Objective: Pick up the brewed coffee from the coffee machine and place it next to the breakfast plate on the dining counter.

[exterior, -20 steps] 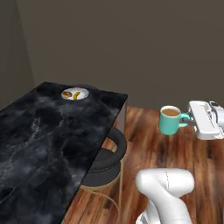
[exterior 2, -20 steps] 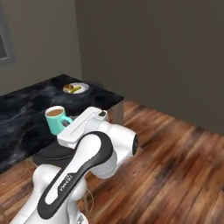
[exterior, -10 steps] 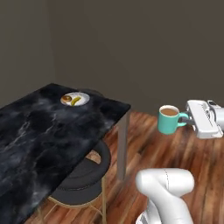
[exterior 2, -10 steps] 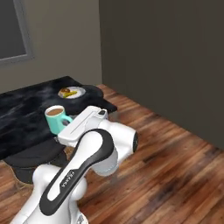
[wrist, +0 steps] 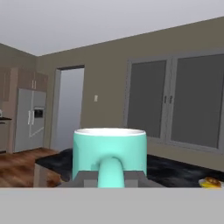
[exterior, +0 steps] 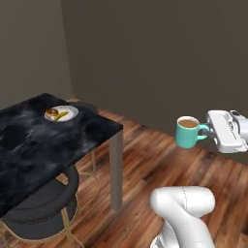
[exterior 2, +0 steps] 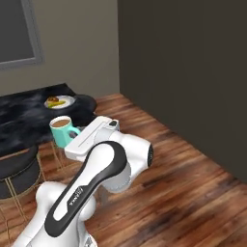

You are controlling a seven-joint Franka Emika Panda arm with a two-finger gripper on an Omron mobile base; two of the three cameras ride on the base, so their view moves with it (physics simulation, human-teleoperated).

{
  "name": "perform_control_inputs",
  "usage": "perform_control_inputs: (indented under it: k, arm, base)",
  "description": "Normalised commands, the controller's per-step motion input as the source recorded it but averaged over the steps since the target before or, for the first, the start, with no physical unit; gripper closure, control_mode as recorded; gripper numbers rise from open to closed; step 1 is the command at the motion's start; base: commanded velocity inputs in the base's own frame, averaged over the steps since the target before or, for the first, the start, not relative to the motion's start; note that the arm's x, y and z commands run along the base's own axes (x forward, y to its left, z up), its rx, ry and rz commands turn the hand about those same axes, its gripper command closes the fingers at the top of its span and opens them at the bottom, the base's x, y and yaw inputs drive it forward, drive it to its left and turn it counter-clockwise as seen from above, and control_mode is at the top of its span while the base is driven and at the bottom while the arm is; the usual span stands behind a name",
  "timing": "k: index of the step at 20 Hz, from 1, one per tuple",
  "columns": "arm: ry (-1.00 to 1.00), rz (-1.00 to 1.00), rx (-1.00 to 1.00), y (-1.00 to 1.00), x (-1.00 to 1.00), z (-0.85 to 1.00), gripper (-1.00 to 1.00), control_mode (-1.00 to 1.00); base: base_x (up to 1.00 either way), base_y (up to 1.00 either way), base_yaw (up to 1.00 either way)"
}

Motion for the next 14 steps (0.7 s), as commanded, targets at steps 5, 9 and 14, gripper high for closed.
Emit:
perform_control_inputs:
  k: [5, 9, 14]
  arm:
    - [0.0, 0.0, 0.0, 0.0, 0.0, 0.0, 1.0, 1.0]
    - [0.0, 0.0, 0.0, 0.0, 0.0, 0.0, 1.0, 1.0]
    - [0.0, 0.0, 0.0, 0.0, 0.0, 0.0, 1.0, 1.0]
  base:
    - [0.53, -1.0, 0.34]
    - [0.73, -0.98, 0.38]
    - [0.77, -0.83, 0.43]
